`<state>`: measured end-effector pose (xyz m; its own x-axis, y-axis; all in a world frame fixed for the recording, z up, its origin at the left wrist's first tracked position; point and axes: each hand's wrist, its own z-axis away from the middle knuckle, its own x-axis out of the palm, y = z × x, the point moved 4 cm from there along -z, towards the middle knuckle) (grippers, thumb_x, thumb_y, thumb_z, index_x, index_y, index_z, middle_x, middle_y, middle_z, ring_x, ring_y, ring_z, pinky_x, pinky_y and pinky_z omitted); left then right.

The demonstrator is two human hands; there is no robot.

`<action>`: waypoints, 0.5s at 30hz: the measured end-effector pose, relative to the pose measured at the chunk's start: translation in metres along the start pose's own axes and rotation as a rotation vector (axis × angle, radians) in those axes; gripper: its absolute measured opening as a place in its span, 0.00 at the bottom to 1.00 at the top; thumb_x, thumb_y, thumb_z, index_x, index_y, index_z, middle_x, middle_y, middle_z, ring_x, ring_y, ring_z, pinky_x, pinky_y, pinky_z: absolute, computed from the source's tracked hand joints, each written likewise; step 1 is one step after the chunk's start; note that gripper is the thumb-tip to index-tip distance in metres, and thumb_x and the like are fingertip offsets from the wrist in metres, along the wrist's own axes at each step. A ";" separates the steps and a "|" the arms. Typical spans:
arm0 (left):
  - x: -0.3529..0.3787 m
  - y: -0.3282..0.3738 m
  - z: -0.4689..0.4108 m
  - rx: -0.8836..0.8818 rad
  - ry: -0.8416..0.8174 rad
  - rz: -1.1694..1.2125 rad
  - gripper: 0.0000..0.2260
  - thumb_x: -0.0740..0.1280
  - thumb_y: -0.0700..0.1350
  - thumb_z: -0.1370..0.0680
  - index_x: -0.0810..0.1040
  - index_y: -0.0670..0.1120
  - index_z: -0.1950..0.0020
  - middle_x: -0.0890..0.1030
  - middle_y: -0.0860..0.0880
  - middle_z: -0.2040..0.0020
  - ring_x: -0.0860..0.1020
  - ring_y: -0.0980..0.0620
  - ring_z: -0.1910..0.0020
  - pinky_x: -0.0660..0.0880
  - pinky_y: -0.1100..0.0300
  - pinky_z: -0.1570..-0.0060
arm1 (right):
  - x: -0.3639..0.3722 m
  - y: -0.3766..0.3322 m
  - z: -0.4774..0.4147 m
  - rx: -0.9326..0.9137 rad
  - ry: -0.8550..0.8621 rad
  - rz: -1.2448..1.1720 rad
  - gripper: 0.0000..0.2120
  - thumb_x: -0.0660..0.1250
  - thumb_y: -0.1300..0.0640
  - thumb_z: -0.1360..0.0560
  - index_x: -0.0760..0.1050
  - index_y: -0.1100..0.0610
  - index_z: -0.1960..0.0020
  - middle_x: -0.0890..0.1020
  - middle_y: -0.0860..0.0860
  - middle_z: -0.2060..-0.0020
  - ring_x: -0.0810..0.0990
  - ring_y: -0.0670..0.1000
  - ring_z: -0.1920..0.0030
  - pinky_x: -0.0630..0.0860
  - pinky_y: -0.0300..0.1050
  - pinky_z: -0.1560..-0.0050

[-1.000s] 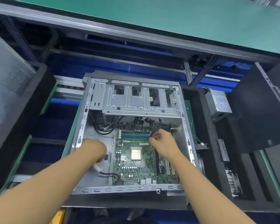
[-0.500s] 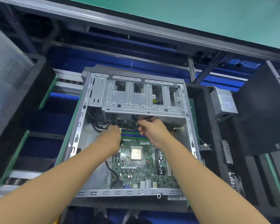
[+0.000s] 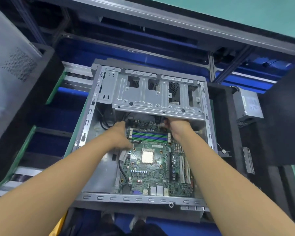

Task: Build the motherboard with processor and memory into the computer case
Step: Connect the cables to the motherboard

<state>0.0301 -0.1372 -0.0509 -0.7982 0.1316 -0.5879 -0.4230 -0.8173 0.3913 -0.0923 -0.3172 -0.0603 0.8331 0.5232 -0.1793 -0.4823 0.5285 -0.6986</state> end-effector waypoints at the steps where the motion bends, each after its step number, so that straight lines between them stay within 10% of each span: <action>1: -0.001 0.001 0.002 -0.002 -0.030 0.036 0.48 0.74 0.42 0.31 0.47 0.46 0.20 0.57 0.45 0.22 0.72 0.44 0.32 0.75 0.50 0.38 | -0.007 0.001 -0.002 0.019 0.033 -0.004 0.13 0.59 0.62 0.16 0.71 0.56 0.60 0.76 0.49 0.67 0.71 0.47 0.67 0.71 0.42 0.55; 9: 0.001 0.007 0.004 0.064 0.022 -0.024 0.45 0.73 0.61 0.31 0.54 0.50 0.21 0.53 0.49 0.21 0.59 0.43 0.24 0.63 0.46 0.28 | -0.015 0.000 -0.003 -0.017 0.127 -0.420 0.12 0.53 0.63 0.16 0.71 0.52 0.53 0.75 0.47 0.62 0.71 0.45 0.64 0.72 0.34 0.63; 15: 0.009 0.012 0.007 0.117 0.210 -0.070 0.34 0.75 0.60 0.32 0.66 0.44 0.35 0.67 0.45 0.37 0.72 0.45 0.41 0.73 0.53 0.42 | -0.013 0.006 0.001 -0.014 0.081 -0.078 0.13 0.57 0.64 0.18 0.71 0.54 0.60 0.75 0.50 0.67 0.67 0.47 0.70 0.64 0.38 0.66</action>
<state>0.0155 -0.1418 -0.0466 -0.6639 0.0561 -0.7457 -0.5303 -0.7385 0.4165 -0.1059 -0.3202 -0.0613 0.8875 0.4250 -0.1784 -0.4114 0.5560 -0.7222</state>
